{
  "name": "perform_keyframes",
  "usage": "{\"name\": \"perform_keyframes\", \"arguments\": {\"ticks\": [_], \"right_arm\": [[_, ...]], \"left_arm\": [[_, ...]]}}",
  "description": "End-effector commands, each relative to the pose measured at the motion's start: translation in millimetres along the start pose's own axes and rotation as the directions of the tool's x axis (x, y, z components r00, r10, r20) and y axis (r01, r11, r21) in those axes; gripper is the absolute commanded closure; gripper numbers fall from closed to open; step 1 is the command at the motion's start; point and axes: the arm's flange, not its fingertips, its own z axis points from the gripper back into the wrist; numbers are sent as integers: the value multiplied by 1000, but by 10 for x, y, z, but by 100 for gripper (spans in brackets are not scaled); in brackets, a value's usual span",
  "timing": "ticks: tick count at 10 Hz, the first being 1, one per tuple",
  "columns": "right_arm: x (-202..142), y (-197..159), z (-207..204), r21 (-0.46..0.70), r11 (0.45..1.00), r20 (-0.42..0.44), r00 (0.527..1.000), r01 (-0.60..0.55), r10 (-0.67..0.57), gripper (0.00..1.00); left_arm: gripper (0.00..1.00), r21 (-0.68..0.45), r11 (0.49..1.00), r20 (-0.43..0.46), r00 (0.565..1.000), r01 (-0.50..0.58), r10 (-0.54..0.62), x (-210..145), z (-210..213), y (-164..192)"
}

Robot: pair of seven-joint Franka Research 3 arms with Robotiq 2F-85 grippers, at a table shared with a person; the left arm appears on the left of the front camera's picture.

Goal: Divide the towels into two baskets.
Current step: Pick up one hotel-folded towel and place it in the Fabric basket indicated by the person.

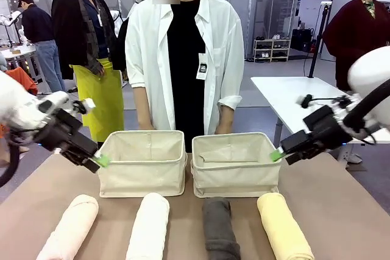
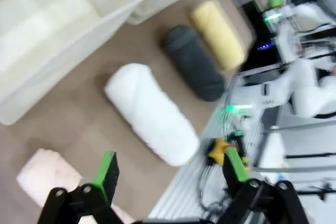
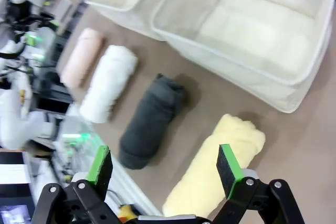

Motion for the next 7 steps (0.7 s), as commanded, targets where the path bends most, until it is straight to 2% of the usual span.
{"name": "perform_keyframes", "arguments": {"ticks": [1,3,5,7], "right_arm": [[-212,-469,273,204,966,93,979,157,-179,0],[-530,-790,622,256,933,189,933,253,-305,0],[-950,-1024,1016,256,910,292,871,327,-395,0],[-1359,-1210,1303,260,880,376,798,397,-471,0]], "left_arm": [[0,-199,974,68,989,-112,128,-206,275,456],[0,-328,935,245,944,-133,220,-597,657,742],[0,-328,931,370,886,-157,280,-1107,1099,1005],[0,-313,928,482,809,-200,337,-1520,1466,1160]]}}
